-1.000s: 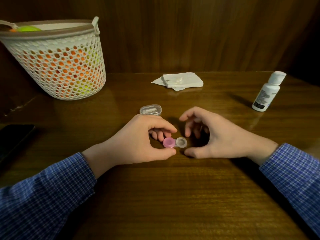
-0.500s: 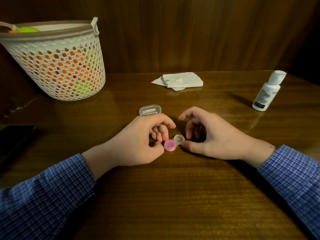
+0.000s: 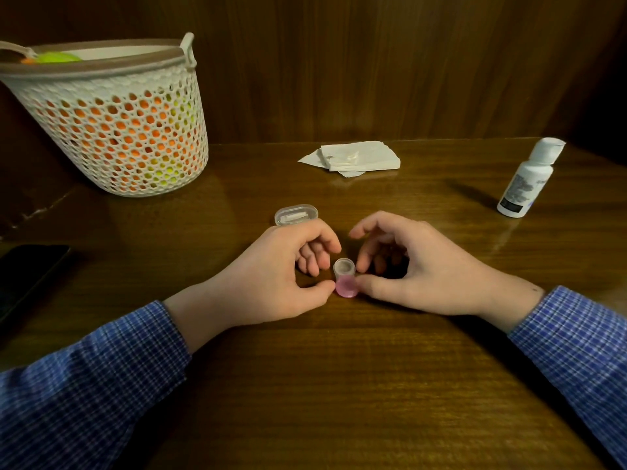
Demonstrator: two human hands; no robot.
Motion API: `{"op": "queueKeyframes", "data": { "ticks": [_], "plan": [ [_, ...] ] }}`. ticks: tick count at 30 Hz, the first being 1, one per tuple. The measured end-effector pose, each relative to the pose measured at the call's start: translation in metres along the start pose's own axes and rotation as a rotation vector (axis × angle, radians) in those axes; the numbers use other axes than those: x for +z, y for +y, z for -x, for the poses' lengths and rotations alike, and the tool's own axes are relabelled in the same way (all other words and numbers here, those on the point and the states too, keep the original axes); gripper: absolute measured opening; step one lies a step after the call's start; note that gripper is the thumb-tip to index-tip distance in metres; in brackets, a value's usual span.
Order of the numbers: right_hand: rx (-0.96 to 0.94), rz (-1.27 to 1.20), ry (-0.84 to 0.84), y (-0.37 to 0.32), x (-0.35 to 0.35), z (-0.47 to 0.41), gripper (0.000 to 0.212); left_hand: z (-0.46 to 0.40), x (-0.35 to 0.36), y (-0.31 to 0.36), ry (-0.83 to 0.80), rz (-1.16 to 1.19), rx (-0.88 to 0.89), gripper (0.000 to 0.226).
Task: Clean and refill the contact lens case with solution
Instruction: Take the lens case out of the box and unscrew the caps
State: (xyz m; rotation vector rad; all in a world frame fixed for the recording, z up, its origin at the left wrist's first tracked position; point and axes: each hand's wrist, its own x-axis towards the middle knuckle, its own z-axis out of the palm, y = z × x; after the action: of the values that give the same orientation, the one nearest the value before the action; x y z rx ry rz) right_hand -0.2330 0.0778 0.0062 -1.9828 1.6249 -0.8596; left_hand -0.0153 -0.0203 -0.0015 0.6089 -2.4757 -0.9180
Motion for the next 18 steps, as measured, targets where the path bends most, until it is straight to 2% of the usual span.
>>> {"op": "queueKeyframes", "data": {
  "ticks": [7,18],
  "plan": [
    [-0.049,0.068,-0.013,-0.0064,0.0062,0.001,0.073,-0.0008,0.0021,0.0016,0.059,-0.08,0.021,0.064],
    [-0.06,0.055,-0.025,-0.0033,0.0044,-0.0003,0.059,-0.0015,0.001,-0.001,0.01,0.015,-0.015,0.065]
  ]
}}
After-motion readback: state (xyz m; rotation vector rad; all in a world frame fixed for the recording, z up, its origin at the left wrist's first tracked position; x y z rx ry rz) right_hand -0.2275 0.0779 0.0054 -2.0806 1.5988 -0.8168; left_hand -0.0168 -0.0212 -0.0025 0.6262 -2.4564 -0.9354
